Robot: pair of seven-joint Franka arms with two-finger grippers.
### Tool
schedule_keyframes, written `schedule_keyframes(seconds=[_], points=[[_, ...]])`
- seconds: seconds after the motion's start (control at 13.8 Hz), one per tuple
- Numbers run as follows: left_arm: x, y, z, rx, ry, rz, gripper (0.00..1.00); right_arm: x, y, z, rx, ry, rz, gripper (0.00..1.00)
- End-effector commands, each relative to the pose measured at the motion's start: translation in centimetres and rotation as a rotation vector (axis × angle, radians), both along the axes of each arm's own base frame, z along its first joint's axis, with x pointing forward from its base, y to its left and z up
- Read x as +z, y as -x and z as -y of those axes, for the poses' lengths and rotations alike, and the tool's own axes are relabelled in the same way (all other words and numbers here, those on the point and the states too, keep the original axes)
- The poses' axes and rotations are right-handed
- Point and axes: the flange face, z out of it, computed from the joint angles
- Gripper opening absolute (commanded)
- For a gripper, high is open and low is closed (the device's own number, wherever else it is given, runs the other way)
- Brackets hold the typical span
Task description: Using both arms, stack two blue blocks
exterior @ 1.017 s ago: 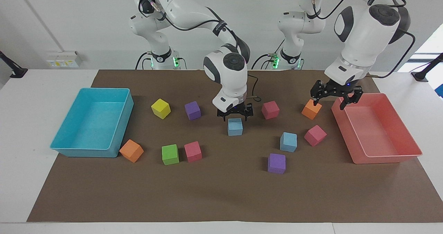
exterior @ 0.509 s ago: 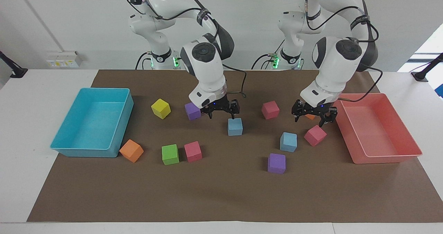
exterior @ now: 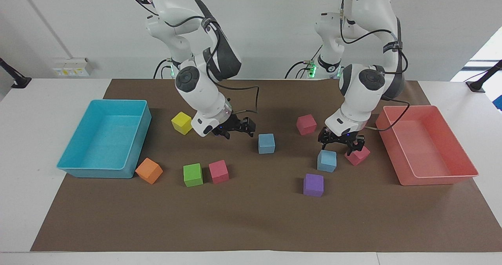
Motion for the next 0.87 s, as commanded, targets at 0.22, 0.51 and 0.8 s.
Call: schedule_keyframes(seconds=[0.22, 0.51, 0.8], points=[[-3.8, -0.5, 0.9, 0.024, 0.003, 0.027, 1.0, -4.6, 1.4, 1.2, 0.016, -0.16, 0.038, 0.72], [-5.4, -0.4, 1.0, 0.05, 0.007, 0.027, 1.0, -6.9, 1.4, 1.2, 0.044, -0.198, 0.025, 0.05], [-6.0, 0.1, 0.7, 0.053, 0.003, 0.012, 1.0, -9.0, 1.5, 1.8, 0.078, -0.257, 0.034, 0.0]])
